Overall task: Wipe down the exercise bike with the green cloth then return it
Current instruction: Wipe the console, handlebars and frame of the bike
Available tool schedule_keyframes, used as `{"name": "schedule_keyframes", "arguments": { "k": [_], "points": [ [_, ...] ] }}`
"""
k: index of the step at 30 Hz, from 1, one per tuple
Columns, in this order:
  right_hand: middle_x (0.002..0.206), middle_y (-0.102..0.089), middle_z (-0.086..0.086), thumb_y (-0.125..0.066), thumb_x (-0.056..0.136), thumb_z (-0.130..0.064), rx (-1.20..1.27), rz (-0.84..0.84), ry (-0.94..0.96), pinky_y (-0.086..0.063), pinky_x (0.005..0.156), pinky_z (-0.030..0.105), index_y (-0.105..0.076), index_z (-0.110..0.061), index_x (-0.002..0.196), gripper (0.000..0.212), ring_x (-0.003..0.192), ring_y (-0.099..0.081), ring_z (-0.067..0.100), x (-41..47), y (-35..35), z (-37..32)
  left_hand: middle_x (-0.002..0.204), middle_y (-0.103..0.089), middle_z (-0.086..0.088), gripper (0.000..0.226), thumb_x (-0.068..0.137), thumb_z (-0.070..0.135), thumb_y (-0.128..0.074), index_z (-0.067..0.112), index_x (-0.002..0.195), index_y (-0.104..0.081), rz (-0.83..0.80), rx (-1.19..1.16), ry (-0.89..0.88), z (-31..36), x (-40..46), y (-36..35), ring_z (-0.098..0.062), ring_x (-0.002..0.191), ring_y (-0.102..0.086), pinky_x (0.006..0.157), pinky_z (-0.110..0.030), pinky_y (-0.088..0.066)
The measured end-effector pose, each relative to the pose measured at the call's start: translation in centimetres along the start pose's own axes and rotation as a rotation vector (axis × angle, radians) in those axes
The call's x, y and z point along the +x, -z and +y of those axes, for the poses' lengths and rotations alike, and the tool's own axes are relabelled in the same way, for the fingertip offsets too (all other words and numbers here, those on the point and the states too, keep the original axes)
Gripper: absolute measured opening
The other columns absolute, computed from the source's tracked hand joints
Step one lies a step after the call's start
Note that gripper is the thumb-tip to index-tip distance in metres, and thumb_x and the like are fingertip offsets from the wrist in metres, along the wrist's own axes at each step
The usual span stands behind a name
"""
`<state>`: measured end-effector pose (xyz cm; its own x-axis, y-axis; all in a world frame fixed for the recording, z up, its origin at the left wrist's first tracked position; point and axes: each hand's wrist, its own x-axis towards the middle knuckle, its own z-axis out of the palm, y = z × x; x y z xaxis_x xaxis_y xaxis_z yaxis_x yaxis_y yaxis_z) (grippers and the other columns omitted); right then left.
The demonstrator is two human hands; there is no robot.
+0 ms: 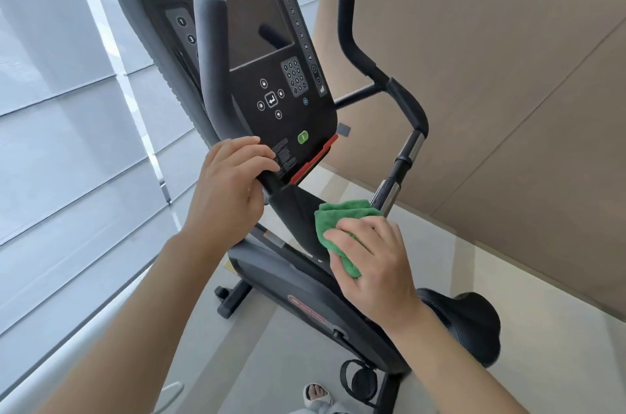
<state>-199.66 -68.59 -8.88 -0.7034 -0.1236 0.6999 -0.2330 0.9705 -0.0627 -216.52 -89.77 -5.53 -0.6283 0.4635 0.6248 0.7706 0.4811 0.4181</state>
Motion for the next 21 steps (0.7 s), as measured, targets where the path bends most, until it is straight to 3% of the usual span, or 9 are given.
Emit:
{"name": "schedule_keyframes", "arguments": {
  "k": [5, 7, 10, 12, 16, 19, 21],
  "points": [
    [0.116, -0.07, 0.003, -0.07, 0.096, -0.012, 0.086, 0.013, -0.056, -0.05, 0.087, 0.041, -0.069, -0.018, 0.119, 0.023, 0.105, -0.06, 0.025, 0.0, 1.3, 1.7, 0.11, -0.074, 0.003, 0.042, 0.077, -0.005, -0.047, 0.015, 0.097, -0.078, -0.141, -0.058, -0.033, 4.2, -0.7, -1.5, -0.022, 0.113, -0.067, 0.127, -0.052, -0.025],
    [0.117, -0.068, 0.004, -0.068, 0.097, -0.012, 0.11, 0.061, -0.076, -0.051, 0.089, 0.041, -0.067, -0.017, 0.121, 0.024, 0.107, -0.059, 0.025, 0.8, 2.2, 2.6, 0.11, -0.074, 0.005, 0.04, 0.078, -0.006, -0.051, 0.017, 0.097, -0.078, -0.192, -0.065, -0.066, 5.5, -0.4, -2.3, -0.022, 0.11, -0.068, 0.12, -0.055, -0.035],
    [0.124, -0.064, 0.003, -0.064, 0.099, -0.015, 0.108, 0.09, -0.104, -0.051, 0.092, 0.042, -0.064, -0.014, 0.126, 0.028, 0.113, -0.056, 0.024, 2.3, 3.5, 5.1, 0.103, -0.075, 0.008, 0.037, 0.079, -0.004, -0.052, 0.018, 0.093, -0.078, -0.158, -0.098, -0.08, 7.1, 0.6, -3.9, -0.02, 0.099, -0.068, 0.101, -0.043, -0.048],
    [0.131, -0.057, 0.003, -0.064, 0.095, -0.017, 0.128, 0.004, -0.138, -0.05, 0.096, 0.041, -0.058, -0.015, 0.133, 0.039, 0.118, -0.053, 0.023, 3.1, 3.7, 6.7, 0.095, -0.074, 0.012, 0.036, 0.08, 0.002, -0.048, 0.021, 0.089, -0.077, -0.124, -0.06, -0.04, 8.0, 1.2, -5.0, -0.018, 0.092, -0.068, 0.089, -0.037, -0.05],
    [0.139, -0.053, -0.005, -0.065, 0.082, -0.025, 0.191, -0.431, -0.047, -0.037, 0.118, 0.049, -0.056, -0.018, 0.138, 0.057, 0.135, -0.046, 0.017, 2.1, 2.3, 8.4, 0.075, -0.07, 0.012, 0.027, 0.079, 0.015, -0.05, 0.025, 0.077, -0.075, -0.081, 0.115, 0.111, 8.8, 1.6, -6.7, -0.018, 0.071, -0.063, 0.067, -0.032, -0.046],
    [0.151, -0.051, -0.01, -0.065, 0.078, -0.025, 0.266, -0.49, 0.041, -0.024, 0.129, 0.048, -0.056, -0.021, 0.145, 0.068, 0.151, -0.038, 0.015, 0.5, 1.7, 10.4, 0.071, -0.068, 0.012, 0.025, 0.08, 0.017, -0.051, 0.027, 0.074, -0.074, -0.099, 0.197, 0.162, 8.8, 1.7, -7.2, -0.018, 0.067, -0.059, 0.064, -0.033, -0.045],
    [0.151, -0.054, -0.009, -0.064, 0.083, -0.026, 0.331, -0.422, 0.057, -0.025, 0.128, 0.048, -0.059, -0.021, 0.144, 0.062, 0.15, -0.041, 0.017, 0.2, 1.0, 11.6, 0.069, -0.068, 0.011, 0.026, 0.081, 0.019, -0.05, 0.027, 0.073, -0.074, -0.144, 0.26, 0.187, 9.1, 2.0, -7.2, -0.018, 0.066, -0.058, 0.064, -0.034, -0.045]
  ]
}}
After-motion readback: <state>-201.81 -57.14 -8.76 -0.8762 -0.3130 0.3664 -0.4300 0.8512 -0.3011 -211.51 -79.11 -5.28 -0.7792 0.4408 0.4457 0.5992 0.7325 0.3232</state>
